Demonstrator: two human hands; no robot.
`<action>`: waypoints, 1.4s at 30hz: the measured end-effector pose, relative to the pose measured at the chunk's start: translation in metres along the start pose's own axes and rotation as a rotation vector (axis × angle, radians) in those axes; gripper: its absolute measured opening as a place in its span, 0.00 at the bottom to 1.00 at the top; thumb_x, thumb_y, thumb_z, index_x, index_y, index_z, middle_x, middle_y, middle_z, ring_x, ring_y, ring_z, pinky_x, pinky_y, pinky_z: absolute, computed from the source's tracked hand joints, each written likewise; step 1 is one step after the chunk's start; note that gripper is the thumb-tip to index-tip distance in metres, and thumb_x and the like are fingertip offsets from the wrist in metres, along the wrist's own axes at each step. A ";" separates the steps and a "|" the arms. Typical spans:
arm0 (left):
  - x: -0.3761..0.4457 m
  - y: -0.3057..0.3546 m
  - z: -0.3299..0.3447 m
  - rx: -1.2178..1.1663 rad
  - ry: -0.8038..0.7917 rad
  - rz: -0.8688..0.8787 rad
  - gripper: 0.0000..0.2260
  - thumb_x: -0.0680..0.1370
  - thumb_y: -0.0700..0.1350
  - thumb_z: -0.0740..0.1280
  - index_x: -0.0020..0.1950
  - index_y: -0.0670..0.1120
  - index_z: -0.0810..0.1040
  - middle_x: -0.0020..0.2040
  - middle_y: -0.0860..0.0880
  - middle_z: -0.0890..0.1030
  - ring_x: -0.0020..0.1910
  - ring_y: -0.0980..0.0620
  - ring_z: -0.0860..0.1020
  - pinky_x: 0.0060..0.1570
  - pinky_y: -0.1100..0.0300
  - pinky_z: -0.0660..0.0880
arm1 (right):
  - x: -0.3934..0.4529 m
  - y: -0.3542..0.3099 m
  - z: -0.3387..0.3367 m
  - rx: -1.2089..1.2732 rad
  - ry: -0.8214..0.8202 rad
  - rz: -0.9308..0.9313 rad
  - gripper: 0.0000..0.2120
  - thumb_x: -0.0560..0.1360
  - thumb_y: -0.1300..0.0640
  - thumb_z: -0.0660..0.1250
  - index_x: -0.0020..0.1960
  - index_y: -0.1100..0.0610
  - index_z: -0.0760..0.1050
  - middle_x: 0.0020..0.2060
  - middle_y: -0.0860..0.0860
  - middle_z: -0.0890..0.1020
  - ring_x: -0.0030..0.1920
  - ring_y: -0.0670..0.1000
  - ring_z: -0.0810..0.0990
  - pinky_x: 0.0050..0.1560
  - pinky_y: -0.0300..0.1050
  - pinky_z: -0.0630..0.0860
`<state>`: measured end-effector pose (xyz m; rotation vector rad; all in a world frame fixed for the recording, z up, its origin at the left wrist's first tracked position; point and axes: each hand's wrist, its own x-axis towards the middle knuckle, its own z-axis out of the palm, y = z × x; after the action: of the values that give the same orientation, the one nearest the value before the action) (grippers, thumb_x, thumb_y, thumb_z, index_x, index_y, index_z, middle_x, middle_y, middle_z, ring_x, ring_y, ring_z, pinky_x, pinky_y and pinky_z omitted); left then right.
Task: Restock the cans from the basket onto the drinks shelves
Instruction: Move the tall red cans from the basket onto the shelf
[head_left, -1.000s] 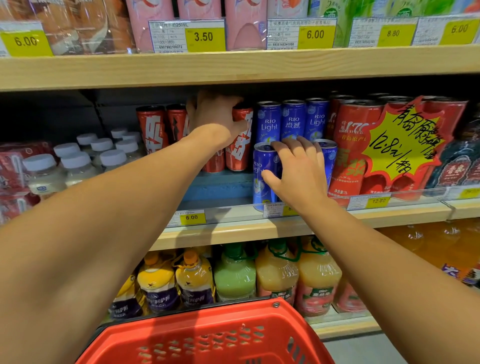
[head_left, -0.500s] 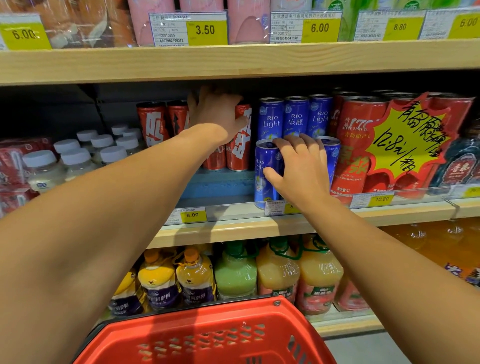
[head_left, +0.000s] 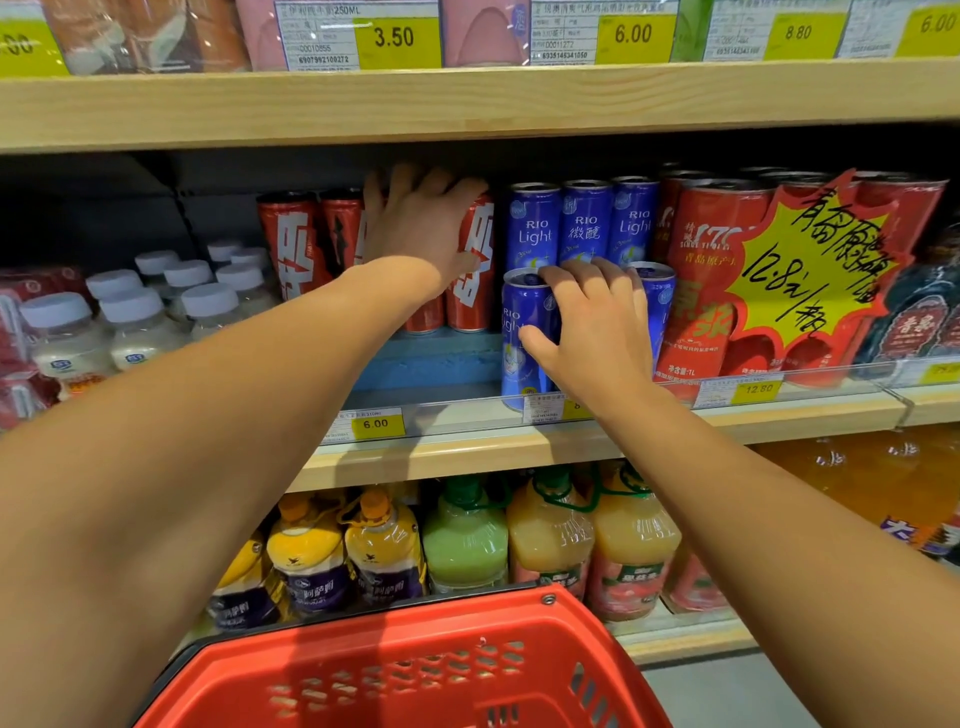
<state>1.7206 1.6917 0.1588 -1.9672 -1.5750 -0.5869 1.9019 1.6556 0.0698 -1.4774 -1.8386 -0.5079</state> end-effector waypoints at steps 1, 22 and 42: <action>0.000 0.000 0.000 -0.001 -0.002 -0.004 0.30 0.74 0.54 0.70 0.74 0.55 0.63 0.72 0.45 0.69 0.73 0.37 0.59 0.71 0.36 0.51 | 0.000 0.000 0.000 0.000 0.000 0.001 0.29 0.72 0.42 0.67 0.70 0.52 0.70 0.65 0.53 0.75 0.69 0.59 0.67 0.73 0.60 0.57; -0.001 0.002 0.005 0.014 -0.001 -0.019 0.32 0.74 0.52 0.70 0.76 0.53 0.61 0.74 0.46 0.66 0.74 0.39 0.59 0.72 0.36 0.50 | 0.000 -0.002 -0.005 -0.021 -0.038 0.010 0.30 0.72 0.41 0.66 0.71 0.52 0.69 0.67 0.53 0.74 0.70 0.58 0.65 0.73 0.59 0.57; -0.193 -0.031 -0.012 -0.457 -0.052 -0.042 0.28 0.74 0.51 0.67 0.71 0.42 0.70 0.68 0.43 0.75 0.69 0.42 0.70 0.68 0.50 0.62 | -0.077 -0.074 -0.037 0.181 -0.120 -0.122 0.32 0.68 0.43 0.66 0.69 0.56 0.72 0.66 0.54 0.74 0.68 0.60 0.69 0.69 0.62 0.63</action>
<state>1.6484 1.5470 0.0491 -2.2932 -1.6231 -0.9912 1.8490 1.5584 0.0469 -1.3050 -2.0204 -0.3064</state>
